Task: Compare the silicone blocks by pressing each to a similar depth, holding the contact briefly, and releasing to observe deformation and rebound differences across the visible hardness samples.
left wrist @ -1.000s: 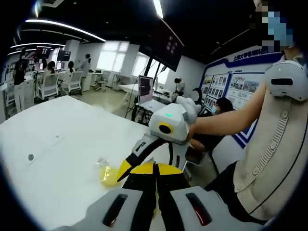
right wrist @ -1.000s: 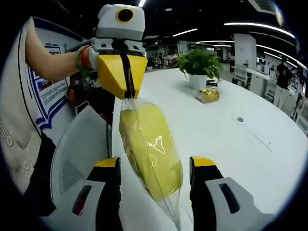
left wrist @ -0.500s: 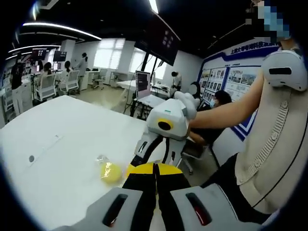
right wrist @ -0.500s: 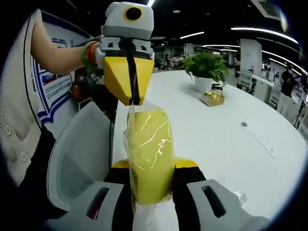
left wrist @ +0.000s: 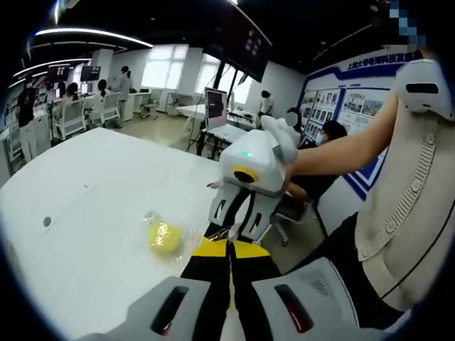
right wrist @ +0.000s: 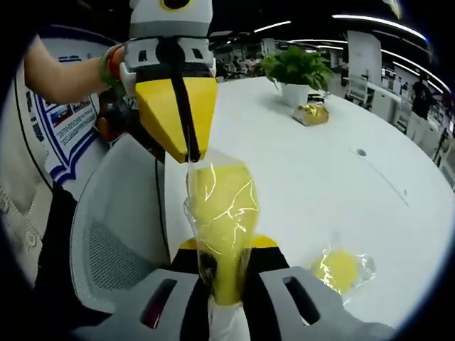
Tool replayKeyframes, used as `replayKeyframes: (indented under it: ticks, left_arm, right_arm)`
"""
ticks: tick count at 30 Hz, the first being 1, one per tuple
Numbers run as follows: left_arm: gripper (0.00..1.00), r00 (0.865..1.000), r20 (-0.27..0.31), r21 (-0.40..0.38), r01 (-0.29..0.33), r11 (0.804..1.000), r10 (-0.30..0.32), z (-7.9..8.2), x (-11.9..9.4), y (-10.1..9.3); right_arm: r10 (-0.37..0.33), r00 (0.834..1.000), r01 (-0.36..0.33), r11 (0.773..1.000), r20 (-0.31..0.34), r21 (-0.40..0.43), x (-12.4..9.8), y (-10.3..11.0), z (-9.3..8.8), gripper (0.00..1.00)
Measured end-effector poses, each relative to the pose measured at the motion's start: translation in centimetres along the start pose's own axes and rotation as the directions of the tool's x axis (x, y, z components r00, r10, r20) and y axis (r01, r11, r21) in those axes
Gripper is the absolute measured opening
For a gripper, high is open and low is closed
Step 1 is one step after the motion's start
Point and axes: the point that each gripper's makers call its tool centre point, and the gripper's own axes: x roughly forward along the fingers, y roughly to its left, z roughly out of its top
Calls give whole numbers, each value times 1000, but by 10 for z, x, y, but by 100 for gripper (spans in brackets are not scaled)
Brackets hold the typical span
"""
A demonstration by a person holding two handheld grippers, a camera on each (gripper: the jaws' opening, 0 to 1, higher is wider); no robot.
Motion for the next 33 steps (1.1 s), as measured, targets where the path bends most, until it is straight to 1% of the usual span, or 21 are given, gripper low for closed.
replayKeyframes:
  ticks: [1, 2, 4, 5, 6, 8, 9, 10, 19, 24, 26, 28, 29, 32, 33]
  left_arm:
    - [0, 1000, -2, -6, 3, 1000, -3, -1, 0, 0]
    - [0, 1000, -4, -5, 0, 1000, 0, -2, 1, 0]
    - [0, 1000, -3, -11, 1, 1000, -1, -3, 0, 0]
    - [0, 1000, -4, -10, 2, 1000, -2, -3, 1, -1]
    - [0, 1000, -5, -10, 3, 1000, -3, -4, 0, -1]
    - [0, 1000, -9, -10, 5, 1000, -5, -5, 0, -2]
    - [0, 1000, -12, -12, 8, 1000, -8, -5, 0, -3]
    - [0, 1000, -12, -12, 8, 1000, -8, -5, 0, -3]
    - [0, 1000, -20, -17, 11, 1000, -12, -7, -1, -5]
    - [0, 1000, -20, -19, 10, 1000, -11, -6, -2, -6]
    - [0, 1000, -25, -4, 17, 1000, -17, -6, -2, -9]
    - [0, 1000, -27, 6, 14, 1000, -14, -6, -2, -9]
    - [0, 999, -29, 0, 22, 1000, -22, -6, -2, -11]
    - [0, 999, -30, 1, 20, 1000, -20, -6, -2, -11]
    - [0, 999, -30, 3, 18, 1000, -18, -6, -2, -11]
  right_arm:
    - [-11, 1000, 11, 1000, 0, -20, 1, -2, 0, 5]
    - [3, 1000, -3, 1000, -9, -1, 1, 0, -2, 5]
    - [-2, 1000, 2, 1000, -7, -9, 1, -1, -2, 4]
    - [8, 1000, -8, 1000, -12, -1, 2, 1, -3, 4]
    - [-3, 1000, 3, 1000, -9, -18, 2, 0, -3, 4]
    - [7, 1000, -8, 1000, -14, -10, 2, 2, -4, 4]
    - [-3, 1000, 2, 1000, -13, -21, 2, 0, -3, 4]
    - [7, 1000, -7, 1000, -16, -8, 2, 2, -4, 4]
    - [6, 1000, -6, 1000, -13, -10, 3, 4, -5, 5]
    - [13, 1000, -13, 1000, -1, 11, 2, 5, -4, 6]
    - [15, 1000, -15, 1000, 2, 19, 1, 6, -4, 7]
    - [3, 1000, -3, 1000, 10, 8, 1, 6, -4, 8]
    - [8, 1000, -8, 1000, 14, 9, 1, 7, -3, 9]
    - [3, 1000, -3, 1000, 23, 6, 1, 6, -3, 10]
    - [2, 1000, -2, 1000, 27, -7, 2, 7, -3, 10]
